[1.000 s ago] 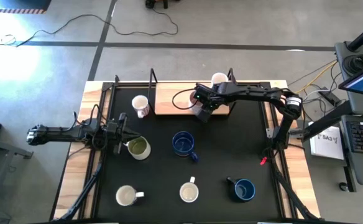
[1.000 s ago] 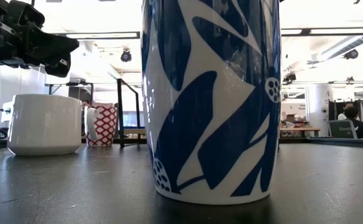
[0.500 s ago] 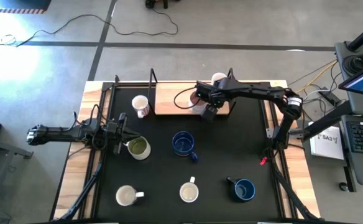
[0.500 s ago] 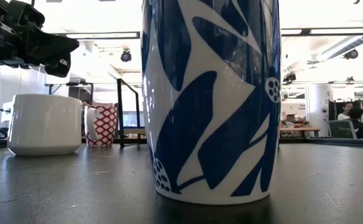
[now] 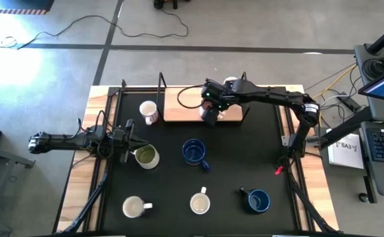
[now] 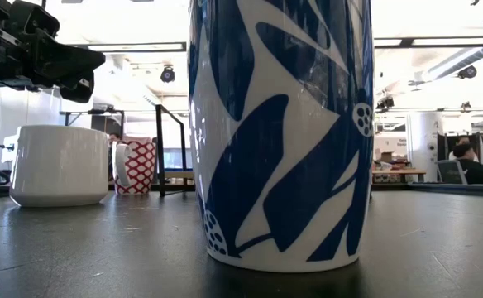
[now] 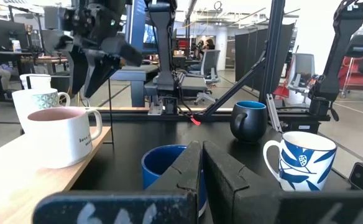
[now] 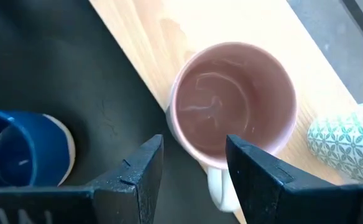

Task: Place coffee mugs
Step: Put the pink mug on the shelf aligned with the other light blue mug

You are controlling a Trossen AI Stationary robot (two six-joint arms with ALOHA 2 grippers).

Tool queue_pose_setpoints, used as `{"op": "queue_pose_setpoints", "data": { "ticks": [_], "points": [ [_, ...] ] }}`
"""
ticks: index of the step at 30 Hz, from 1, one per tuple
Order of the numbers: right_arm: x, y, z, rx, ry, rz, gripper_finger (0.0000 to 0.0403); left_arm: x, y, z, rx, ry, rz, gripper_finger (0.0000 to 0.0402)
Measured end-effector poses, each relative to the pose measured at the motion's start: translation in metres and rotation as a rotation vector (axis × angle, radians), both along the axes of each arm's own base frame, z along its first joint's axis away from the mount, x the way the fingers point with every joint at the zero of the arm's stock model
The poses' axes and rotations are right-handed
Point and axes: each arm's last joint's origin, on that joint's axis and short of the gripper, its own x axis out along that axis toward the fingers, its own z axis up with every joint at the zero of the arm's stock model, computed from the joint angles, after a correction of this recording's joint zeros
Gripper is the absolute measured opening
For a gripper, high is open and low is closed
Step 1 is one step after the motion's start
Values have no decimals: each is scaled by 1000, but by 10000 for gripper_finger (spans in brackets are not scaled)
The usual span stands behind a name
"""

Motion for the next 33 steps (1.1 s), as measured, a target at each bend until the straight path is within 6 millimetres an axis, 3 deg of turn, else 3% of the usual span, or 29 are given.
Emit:
{"op": "queue_pose_setpoints", "data": {
  "ticks": [18, 22, 30, 33],
  "points": [
    [25, -7, -42, -7, 85, 78, 143, 0, 0, 0, 0, 0, 0, 0],
    [25, -7, -42, -15, 90, 101, 115, 0, 0, 0, 0, 0, 1, 0],
    [24, -9, -40, 14, 76, 130, 18, 0, 0, 0, 0, 0, 0, 0],
    [23, -9, -40, 24, 77, 138, 14, 0, 0, 0, 0, 0, 0, 0]
  ]
}}
